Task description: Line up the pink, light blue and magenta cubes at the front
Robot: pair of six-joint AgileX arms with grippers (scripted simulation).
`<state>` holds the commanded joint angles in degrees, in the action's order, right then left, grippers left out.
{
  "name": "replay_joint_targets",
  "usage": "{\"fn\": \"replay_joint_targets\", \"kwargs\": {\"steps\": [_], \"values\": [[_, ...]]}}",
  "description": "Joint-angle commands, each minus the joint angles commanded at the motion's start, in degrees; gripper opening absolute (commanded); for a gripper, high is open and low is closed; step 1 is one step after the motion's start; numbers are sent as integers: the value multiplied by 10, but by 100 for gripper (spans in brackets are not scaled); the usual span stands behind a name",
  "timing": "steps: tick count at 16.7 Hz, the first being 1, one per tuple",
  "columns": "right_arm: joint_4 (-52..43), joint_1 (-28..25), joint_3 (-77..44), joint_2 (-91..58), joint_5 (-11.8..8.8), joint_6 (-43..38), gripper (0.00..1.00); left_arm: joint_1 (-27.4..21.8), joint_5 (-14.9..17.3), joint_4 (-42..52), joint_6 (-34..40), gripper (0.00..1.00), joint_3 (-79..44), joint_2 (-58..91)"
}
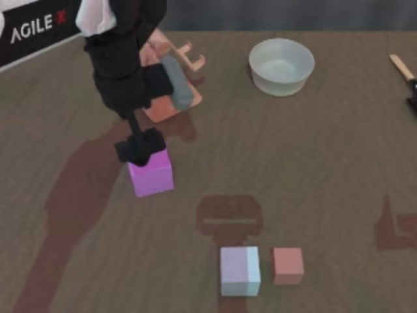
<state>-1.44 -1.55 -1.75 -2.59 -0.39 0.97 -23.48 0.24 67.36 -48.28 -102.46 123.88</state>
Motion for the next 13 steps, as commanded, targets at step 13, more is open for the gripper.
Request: {"fn": "replay_joint_targets", "kwargs": {"steps": [13], "values": [[14,10,17,26,4,-10,100,-5,0,-80,-12,100,35,55]]}}
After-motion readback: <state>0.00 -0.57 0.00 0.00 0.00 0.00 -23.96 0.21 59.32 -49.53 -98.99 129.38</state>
